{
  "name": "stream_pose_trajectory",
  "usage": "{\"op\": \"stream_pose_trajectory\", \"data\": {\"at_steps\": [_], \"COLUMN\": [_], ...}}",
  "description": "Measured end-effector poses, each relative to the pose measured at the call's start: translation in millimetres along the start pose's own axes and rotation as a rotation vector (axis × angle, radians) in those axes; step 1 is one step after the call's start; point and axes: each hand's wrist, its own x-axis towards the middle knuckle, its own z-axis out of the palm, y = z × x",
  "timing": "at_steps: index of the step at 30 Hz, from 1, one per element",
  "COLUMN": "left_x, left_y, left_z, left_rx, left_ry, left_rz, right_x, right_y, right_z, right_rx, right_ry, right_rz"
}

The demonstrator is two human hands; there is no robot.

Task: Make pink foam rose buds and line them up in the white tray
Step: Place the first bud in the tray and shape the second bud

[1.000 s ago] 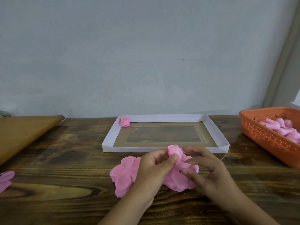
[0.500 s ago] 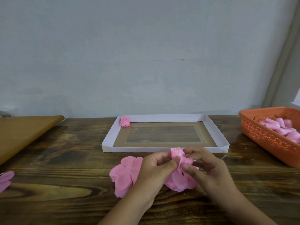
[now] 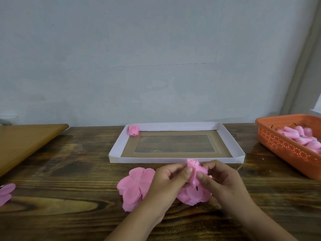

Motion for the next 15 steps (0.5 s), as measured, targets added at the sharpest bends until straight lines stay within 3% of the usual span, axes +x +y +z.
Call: {"op": "stream_pose_trajectory", "data": {"at_steps": [7, 15], "left_x": [2.3, 1.4], "left_y": [-0.6, -3.4], "left_z": [-1.6, 1.0], "left_rx": [0.051, 0.207], "left_ry": [-0.006, 0.099], "left_rz": [-0.016, -0.004], "right_x": [0.9, 1.1], "right_y": [1.1, 5.6], "right_z": [-1.7, -1.2], "right_rx": [-0.003, 0.010], "right_ry": [0.029, 0.020], "right_rz": [0.005, 0.057]}}
